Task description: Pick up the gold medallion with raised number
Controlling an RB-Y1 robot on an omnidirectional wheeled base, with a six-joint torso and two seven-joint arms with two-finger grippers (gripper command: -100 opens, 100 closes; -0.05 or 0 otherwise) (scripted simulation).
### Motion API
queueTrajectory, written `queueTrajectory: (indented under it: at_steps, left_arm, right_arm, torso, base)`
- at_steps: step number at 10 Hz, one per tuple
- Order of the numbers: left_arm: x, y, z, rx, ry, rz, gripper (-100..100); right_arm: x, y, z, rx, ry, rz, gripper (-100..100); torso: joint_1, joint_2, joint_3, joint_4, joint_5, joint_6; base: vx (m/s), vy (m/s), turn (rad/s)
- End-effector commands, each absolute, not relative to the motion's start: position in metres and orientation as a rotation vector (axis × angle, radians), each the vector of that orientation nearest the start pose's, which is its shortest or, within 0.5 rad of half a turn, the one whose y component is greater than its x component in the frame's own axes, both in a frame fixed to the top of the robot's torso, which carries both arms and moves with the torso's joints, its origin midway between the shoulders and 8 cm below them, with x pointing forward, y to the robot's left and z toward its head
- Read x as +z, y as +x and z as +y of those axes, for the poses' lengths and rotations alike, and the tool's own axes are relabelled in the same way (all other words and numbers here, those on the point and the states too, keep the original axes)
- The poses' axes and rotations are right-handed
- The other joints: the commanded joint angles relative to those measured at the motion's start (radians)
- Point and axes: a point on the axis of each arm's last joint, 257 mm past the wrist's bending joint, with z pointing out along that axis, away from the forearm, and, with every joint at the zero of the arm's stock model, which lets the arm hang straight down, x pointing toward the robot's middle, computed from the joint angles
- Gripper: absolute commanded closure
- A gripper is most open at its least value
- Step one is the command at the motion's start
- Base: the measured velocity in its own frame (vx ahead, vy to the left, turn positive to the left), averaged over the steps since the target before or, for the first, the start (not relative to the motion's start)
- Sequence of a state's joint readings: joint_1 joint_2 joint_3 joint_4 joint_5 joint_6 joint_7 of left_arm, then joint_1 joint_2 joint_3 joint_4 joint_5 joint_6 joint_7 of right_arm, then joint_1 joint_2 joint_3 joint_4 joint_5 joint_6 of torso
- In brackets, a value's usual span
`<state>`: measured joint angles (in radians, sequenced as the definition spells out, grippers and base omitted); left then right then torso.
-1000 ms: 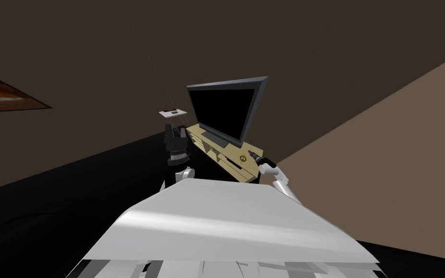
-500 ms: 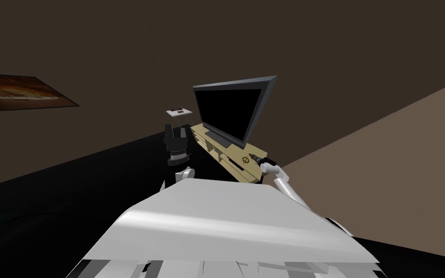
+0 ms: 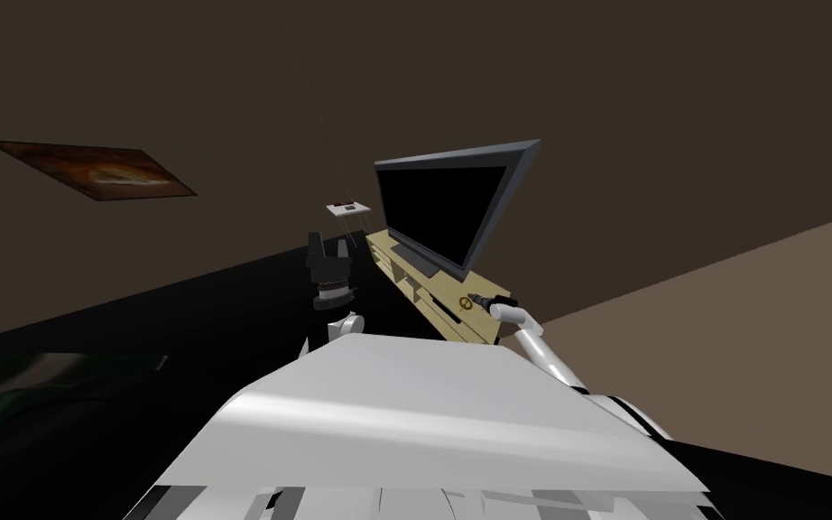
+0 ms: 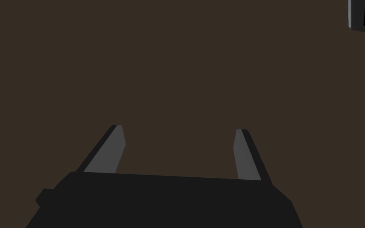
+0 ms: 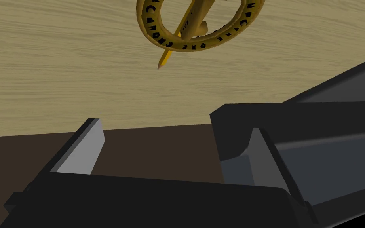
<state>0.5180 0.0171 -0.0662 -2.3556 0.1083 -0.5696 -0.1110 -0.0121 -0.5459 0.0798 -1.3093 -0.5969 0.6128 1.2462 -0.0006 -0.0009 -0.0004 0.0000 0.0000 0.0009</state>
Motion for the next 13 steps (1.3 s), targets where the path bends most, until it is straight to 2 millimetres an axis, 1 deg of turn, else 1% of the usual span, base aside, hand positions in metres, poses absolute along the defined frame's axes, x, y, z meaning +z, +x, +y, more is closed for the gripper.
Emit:
queueTrajectory:
  at_steps: [1, 2, 3, 6, 7, 8, 9, 10, 11, 12, 13]
  left_arm:
    - [0.063, 0.315, 0.268, -1.353, -0.586, 0.494, 0]
    - [0.063, 0.315, 0.268, -1.352, -0.586, 0.494, 0]
    - [0.063, 0.315, 0.268, -1.353, -0.586, 0.494, 0]
    - [0.063, 0.315, 0.268, -1.352, -0.586, 0.494, 0]
    - [0.063, 0.315, 0.268, -1.353, -0.586, 0.494, 0]
    - [0.063, 0.315, 0.268, -1.352, -0.586, 0.494, 0]
    - [0.063, 0.315, 0.268, -1.352, -0.586, 0.494, 0]
    - [0.063, 0.315, 0.268, -1.352, -0.586, 0.494, 0]
    - [0.063, 0.315, 0.268, -1.352, -0.586, 0.494, 0]
    - [0.063, 0.315, 0.268, -1.352, -0.586, 0.494, 0]
    - [0.063, 0.315, 0.268, -1.352, -0.586, 0.494, 0]
  right_arm:
    - [-0.457, 0.428, -0.406, 0.119, 0.478, 2.456, -100]
    - [-0.461, 0.425, -0.413, 0.104, 0.466, 2.501, -100]
    - [-0.469, 0.416, -0.416, 0.087, 0.456, 2.533, -100]
    - [-0.482, 0.398, -0.432, 0.049, 0.422, 2.652, -100]
    - [-0.487, 0.392, -0.434, 0.039, 0.413, 2.674, -100]
    - [-0.491, 0.384, -0.442, 0.022, 0.391, 2.722, -100]
    - [-0.493, 0.380, -0.442, 0.023, 0.393, 2.737, -100]
    - [-0.496, 0.373, -0.450, 0.010, 0.373, 2.779, -100]
    - [-0.497, 0.369, -0.449, 0.012, 0.375, 2.796, -100]
    - [-0.500, 0.360, -0.455, 0.003, 0.358, 2.845, -100]
    - [-0.500, 0.358, -0.455, 0.004, 0.359, 2.851, -100]
  torso:
    - [0.000, 0.000, 0.000, 0.000, 0.000, 0.000]
    - [0.000, 0.000, 0.000, 0.000, 0.000, 0.001]
    - [0.000, 0.000, 0.000, 0.000, 0.000, 0.000]
    - [0.000, 0.000, 0.000, 0.000, 0.000, 0.001]
    - [0.000, -0.001, 0.000, 0.000, 0.000, 0.000]
    - [-0.001, 0.000, 0.000, 0.000, 0.000, 0.001]
    - [-0.001, -0.001, 0.000, 0.000, 0.000, 0.001]
    - [0.000, 0.000, 0.000, 0.000, 0.000, 0.001]
    - [0.000, -0.001, 0.000, 0.000, 0.000, 0.001]
    - [-0.001, 0.000, 0.000, 0.000, 0.000, 0.001]
    - [-0.001, -0.001, 0.000, 0.000, 0.000, 0.001]
  base:
    - [0.008, 0.000, 0.111]
    - [0.009, 0.005, 0.218]
    - [0.009, -0.002, 0.099]
    - [0.014, -0.001, 0.148]
    - [0.015, -0.007, 0.106]
    - [0.018, -0.005, 0.135]
    - [0.016, -0.006, 0.107]
    - [0.018, -0.003, 0.176]
    - [0.018, -0.010, 0.078]
    - [0.021, -0.009, 0.139]
    - [0.017, -0.010, 0.080]
